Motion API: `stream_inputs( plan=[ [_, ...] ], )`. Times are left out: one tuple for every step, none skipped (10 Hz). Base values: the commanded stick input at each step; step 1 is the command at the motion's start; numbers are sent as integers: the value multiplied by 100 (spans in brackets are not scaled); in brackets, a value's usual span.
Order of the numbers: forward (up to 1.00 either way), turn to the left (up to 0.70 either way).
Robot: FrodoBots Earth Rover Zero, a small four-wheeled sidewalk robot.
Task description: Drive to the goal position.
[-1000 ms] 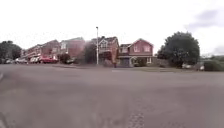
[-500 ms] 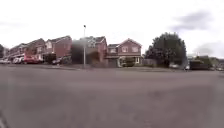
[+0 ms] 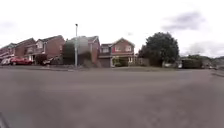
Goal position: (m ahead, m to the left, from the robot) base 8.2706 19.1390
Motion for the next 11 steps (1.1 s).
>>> stream_inputs(
  plan=[
    [98, 13],
    [98, 27],
    [98, 37],
    [98, 39],
    [98, 23],
    [98, 0],
    [98, 0],
    [98, 0],
    [98, 0],
    [98, 0],
    [98, 0]
  ],
)
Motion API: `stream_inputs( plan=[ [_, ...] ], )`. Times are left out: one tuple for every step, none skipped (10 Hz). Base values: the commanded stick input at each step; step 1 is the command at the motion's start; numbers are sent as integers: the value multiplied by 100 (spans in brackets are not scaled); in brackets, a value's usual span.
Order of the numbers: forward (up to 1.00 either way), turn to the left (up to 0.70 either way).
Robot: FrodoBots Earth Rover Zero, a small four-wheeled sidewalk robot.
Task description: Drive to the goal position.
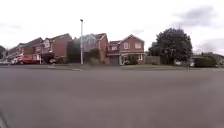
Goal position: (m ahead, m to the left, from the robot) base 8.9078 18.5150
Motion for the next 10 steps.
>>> stream_inputs(
  plan=[
    [98, 0],
    [98, 0],
    [98, 0],
    [98, 0],
    [98, 0],
    [98, 0],
    [98, 0],
    [98, 0],
    [98, 0],
    [98, 0]
  ],
)
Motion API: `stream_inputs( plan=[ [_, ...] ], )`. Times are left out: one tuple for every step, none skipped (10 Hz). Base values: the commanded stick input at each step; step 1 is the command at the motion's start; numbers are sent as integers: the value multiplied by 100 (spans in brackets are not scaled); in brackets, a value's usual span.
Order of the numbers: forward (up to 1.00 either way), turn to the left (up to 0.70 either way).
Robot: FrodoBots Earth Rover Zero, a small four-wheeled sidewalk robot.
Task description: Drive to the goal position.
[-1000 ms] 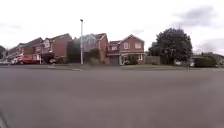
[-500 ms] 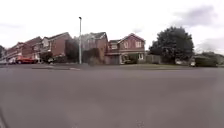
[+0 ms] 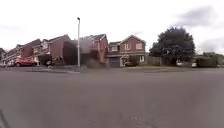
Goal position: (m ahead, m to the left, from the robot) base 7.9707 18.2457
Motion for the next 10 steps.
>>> stream_inputs(
  plan=[
    [98, 0],
    [98, 0],
    [98, 0],
    [98, 0],
    [98, 0],
    [98, 0],
    [98, 0],
    [98, 0],
    [98, 0],
    [98, 0]
  ],
)
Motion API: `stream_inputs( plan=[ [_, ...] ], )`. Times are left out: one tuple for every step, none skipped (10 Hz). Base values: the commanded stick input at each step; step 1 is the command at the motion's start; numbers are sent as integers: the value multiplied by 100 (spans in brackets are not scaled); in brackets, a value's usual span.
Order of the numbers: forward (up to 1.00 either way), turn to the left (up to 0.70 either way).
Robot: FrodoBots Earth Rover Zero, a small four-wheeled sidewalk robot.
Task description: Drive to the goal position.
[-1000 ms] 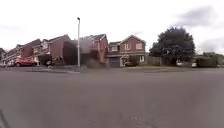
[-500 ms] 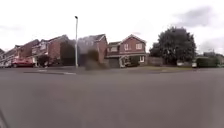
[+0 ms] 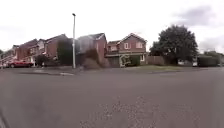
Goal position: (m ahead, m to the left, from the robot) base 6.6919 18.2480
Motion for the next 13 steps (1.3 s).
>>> stream_inputs(
  plan=[
    [98, 0],
    [98, 0],
    [98, 0],
    [98, 0],
    [98, 0],
    [98, 0],
    [98, 0],
    [98, 0],
    [98, 0],
    [98, 0],
    [98, 0],
    [98, 0],
    [98, 0]
  ],
)
